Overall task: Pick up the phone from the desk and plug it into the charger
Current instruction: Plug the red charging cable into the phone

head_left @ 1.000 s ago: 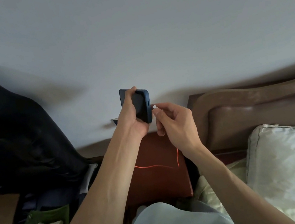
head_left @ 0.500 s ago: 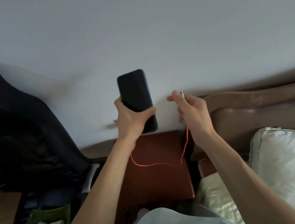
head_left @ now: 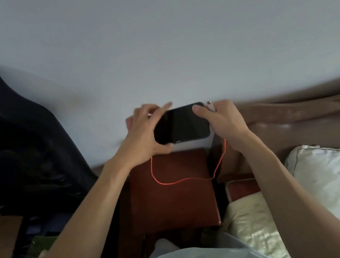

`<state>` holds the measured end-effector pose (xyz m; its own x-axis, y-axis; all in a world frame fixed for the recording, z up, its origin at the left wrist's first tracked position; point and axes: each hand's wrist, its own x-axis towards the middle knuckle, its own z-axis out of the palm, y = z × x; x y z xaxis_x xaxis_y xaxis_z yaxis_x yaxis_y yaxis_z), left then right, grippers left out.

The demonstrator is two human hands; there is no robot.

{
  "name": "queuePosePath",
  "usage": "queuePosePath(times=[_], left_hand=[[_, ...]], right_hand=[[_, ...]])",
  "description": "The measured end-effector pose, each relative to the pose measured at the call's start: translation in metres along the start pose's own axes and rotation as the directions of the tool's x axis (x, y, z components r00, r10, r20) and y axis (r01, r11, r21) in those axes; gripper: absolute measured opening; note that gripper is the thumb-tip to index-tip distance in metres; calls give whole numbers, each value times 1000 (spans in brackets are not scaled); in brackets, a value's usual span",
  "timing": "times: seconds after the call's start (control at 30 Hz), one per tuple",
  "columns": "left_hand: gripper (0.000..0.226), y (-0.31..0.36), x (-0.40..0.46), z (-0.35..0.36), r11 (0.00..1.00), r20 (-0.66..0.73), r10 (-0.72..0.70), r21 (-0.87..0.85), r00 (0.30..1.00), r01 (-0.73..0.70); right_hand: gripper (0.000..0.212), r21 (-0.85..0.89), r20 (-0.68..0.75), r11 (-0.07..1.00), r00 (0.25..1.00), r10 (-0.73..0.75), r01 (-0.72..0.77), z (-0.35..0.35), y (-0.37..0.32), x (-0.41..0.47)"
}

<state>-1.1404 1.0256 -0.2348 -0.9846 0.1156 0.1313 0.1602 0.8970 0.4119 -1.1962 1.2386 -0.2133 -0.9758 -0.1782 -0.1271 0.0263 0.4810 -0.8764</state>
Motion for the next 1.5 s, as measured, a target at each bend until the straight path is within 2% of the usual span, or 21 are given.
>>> queuePosePath(times=[0.03, 0.07, 0.1, 0.13, 0.17, 0.2, 0.23, 0.27, 0.33, 0.4, 0.5, 0.57, 0.67, 0.77, 0.9, 1.03, 1.17, 1.33, 1.5], left_hand=[[90, 1, -3, 4, 991, -137, -99, -108, 986, 85], [82, 5, -5, 9, 937, -257, -265, -297, 930, 185], [75, 11, -6, 15, 791, -298, -487, -550, 821, 269], [67, 19, -6, 20, 532, -205, -696, -791, 688, 303], [61, 27, -6, 23, 194, 20, -800, -938, 600, 289], [57, 34, -5, 27, -126, 248, -761, -963, 599, 238], [57, 41, -5, 31, -374, 391, -648, -911, 654, 175], [56, 48, -4, 33, -518, 427, -549, -849, 719, 108], [53, 58, 1, 32, -627, 369, -494, -778, 788, -29], [60, 61, 9, 29, -718, 377, -484, -687, 789, -112], [72, 55, 16, 23, -780, 414, -451, -613, 791, -125], [72, 49, 21, 19, -783, 447, -486, -604, 751, -148], [68, 44, 28, 13, -836, 505, -492, -501, 710, -223], [68, 43, 31, 11, -846, 514, -478, -486, 712, -218], [72, 42, 32, 15, -847, 529, -477, -491, 702, -206], [71, 44, 29, 20, -833, 529, -462, -534, 712, -143], [68, 47, 26, 21, -772, 497, -466, -632, 732, -63], [64, 44, 24, 21, -727, 433, -480, -683, 763, -71], [50, 43, 23, 19, -677, 402, -474, -735, 783, -33]], right_hand=[[58, 45, -40, 999, 999, 31, -29, 1, 0, 1], [56, 102, -73, 993, 995, 71, -63, 2, -1, 2], [54, 164, -100, 982, 988, 115, -98, 3, -1, 2], [50, 218, -124, 967, 979, 160, -130, 5, -1, 3], [45, 258, -143, 953, 970, 198, -156, 8, -2, 3], [41, 291, -148, 940, 963, 227, -177, 11, -3, 1], [38, 324, -135, 927, 961, 242, -188, 16, -3, 0], [35, 348, -103, 917, 964, 246, -197, 21, -4, -2], [34, 350, -24, 913, 972, 234, -211, 31, -4, -8], [39, 322, 43, 924, 978, 202, -205, 37, -2, -14], [42, 374, 196, 911, 975, 103, -171, 32, 1, -19], [40, 488, 295, 847, 953, 67, -210, 28, 2, -24], [36, 582, 314, 790, 949, 1, -194, 27, 3, -32], [32, 542, 300, 834, 951, -78, -103, 28, -2, -39], [40, 432, 215, 902, 970, -114, 10, 23, -9, -38], [31, 377, 189, 926, 978, -86, 8, 20, -14, -35], [29, 337, 197, 942, 978, -63, -7, 20, -15, -35], [27, 255, 209, 967, 977, -45, -10, 18, -19, -37], [46, 180, 223, 983, 975, -17, -24, 17, -22, -37]])
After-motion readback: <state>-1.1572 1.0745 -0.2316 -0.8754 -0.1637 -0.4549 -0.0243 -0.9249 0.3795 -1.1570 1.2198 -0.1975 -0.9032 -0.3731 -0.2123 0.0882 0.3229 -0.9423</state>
